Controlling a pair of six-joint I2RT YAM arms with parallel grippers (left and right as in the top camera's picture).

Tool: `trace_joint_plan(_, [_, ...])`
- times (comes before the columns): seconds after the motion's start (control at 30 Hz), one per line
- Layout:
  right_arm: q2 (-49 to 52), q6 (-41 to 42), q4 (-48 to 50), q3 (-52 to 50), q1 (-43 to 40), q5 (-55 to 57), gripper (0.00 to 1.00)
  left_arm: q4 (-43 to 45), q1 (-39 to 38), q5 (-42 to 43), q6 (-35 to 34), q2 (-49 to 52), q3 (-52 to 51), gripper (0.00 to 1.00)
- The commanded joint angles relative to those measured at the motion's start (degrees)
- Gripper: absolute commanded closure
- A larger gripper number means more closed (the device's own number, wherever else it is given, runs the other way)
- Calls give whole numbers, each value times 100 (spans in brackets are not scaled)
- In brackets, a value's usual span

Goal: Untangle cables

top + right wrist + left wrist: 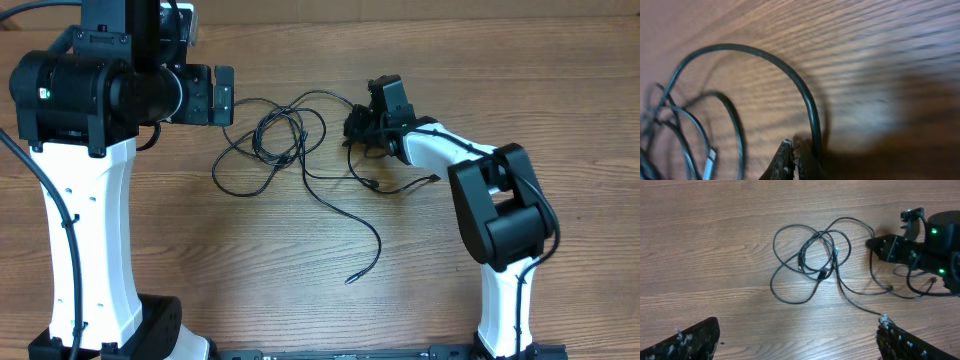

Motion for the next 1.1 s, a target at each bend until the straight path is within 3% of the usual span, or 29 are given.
trace_joint_plan(0.0, [-914, -1128, -345, -83, 7, 557, 96, 59, -7, 52, 92, -26, 13, 0])
trace_joint_plan(0.1, [-1600, -1495, -855, -83, 7, 525, 92, 87, -7, 55, 92, -24, 13, 0])
trace_joint_plan(0.17, [-1875, -1847, -1158, -83, 63, 247, 59, 142, -7, 70, 94, -24, 13, 0])
trace_joint_plan(0.2, [-1969, -2179, -1322, -83, 111, -44, 52, 179, -7, 120, 111, -24, 13, 0])
trace_joint_plan(0.33, [-2050, -3845, -1937, -83, 409, -1307, 45, 260, -7, 341, 177, -24, 13, 0])
trace_joint_plan(0.53, [-2037, -5495, -2754, -133, 970, -944, 45, 251, -7, 374, 175, -24, 13, 0])
trace_joint_plan(0.67, [-1978, -5554, -2769, -144, 1150, -256, 47, 258, -7, 619, 177, -24, 13, 0])
trace_joint_plan(1.07, [-1362, -5453, -2931, -149, 1156, -597, 50, 240, -7, 647, 221, -24, 13, 0])
